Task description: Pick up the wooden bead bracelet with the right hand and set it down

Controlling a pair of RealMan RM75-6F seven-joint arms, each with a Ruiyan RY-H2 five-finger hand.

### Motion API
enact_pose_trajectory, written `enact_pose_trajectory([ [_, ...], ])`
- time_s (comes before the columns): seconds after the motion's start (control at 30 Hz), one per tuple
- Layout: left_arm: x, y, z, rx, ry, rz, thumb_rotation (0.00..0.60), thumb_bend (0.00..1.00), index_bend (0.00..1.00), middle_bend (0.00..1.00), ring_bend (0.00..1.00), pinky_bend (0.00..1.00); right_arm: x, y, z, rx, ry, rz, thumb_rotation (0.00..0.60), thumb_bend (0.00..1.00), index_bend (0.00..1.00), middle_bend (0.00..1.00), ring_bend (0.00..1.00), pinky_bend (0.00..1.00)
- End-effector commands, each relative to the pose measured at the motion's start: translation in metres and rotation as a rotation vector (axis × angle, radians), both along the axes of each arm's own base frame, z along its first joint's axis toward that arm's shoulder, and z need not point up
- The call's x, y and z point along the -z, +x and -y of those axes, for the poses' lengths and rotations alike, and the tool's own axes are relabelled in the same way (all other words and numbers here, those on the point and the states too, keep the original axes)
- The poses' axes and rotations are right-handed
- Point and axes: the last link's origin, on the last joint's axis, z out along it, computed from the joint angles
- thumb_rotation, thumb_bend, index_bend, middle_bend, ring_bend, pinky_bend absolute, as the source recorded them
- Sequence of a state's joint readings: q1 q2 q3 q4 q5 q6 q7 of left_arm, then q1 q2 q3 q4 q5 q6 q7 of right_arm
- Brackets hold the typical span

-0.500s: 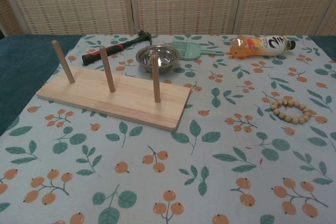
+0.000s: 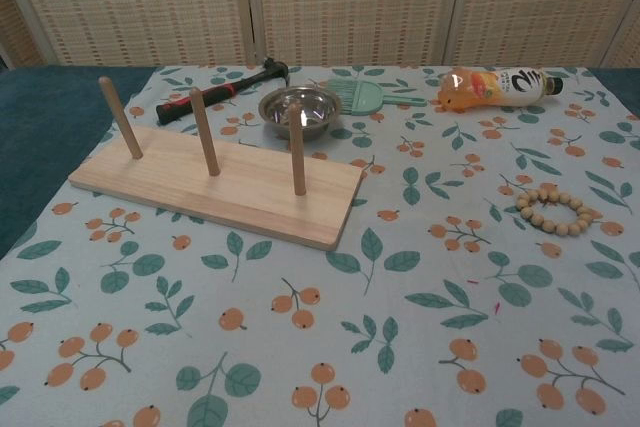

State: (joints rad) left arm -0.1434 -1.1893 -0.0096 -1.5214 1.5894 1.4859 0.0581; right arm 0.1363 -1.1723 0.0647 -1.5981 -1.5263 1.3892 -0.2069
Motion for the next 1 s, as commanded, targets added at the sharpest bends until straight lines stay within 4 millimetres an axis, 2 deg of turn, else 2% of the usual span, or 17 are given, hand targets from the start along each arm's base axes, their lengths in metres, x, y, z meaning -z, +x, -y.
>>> enact_pose_trajectory([
  [0.03, -0.002, -0.001, -0.001, -0.007, 0.000, 0.003, 0.600, 0.44, 0.00, 0.00, 0.00, 0.26, 0.014, 0.012, 0.039, -0.043, 0.097, -0.055, 0.475, 0.30, 0.04, 0.04, 0.00, 0.00],
  [0.2, -0.004, -0.002, -0.001, -0.017, 0.002, 0.007, 0.600, 0.44, 0.00, 0.00, 0.00, 0.27, 0.035, 0.018, 0.055, -0.082, 0.244, -0.126, 0.474, 0.30, 0.18, 0.17, 0.00, 0.04],
  [0.3, -0.004, -0.003, -0.001, -0.022, 0.000, 0.007, 0.600, 0.44, 0.00, 0.00, 0.00, 0.27, 0.049, 0.015, 0.061, -0.091, 0.297, -0.197, 0.473, 0.30, 0.24, 0.22, 0.00, 0.05],
  [0.5, -0.005, -0.003, 0.001, -0.021, -0.002, 0.008, 0.600, 0.44, 0.00, 0.00, 0.00, 0.28, 0.073, 0.003, 0.070, -0.076, 0.338, -0.292, 0.473, 0.30, 0.26, 0.23, 0.00, 0.05],
  [0.6, -0.004, -0.002, 0.001, -0.021, -0.006, 0.007, 0.600, 0.44, 0.00, 0.00, 0.00, 0.29, 0.081, -0.001, 0.075, -0.063, 0.336, -0.300, 0.477, 0.30, 0.26, 0.23, 0.03, 0.09],
  [1.0, -0.003, -0.003, 0.000, -0.028, -0.020, 0.007, 0.600, 0.44, 0.00, 0.00, 0.01, 0.29, 0.103, 0.001, 0.088, -0.053, 0.344, -0.310, 0.546, 0.30, 0.28, 0.25, 0.05, 0.12],
])
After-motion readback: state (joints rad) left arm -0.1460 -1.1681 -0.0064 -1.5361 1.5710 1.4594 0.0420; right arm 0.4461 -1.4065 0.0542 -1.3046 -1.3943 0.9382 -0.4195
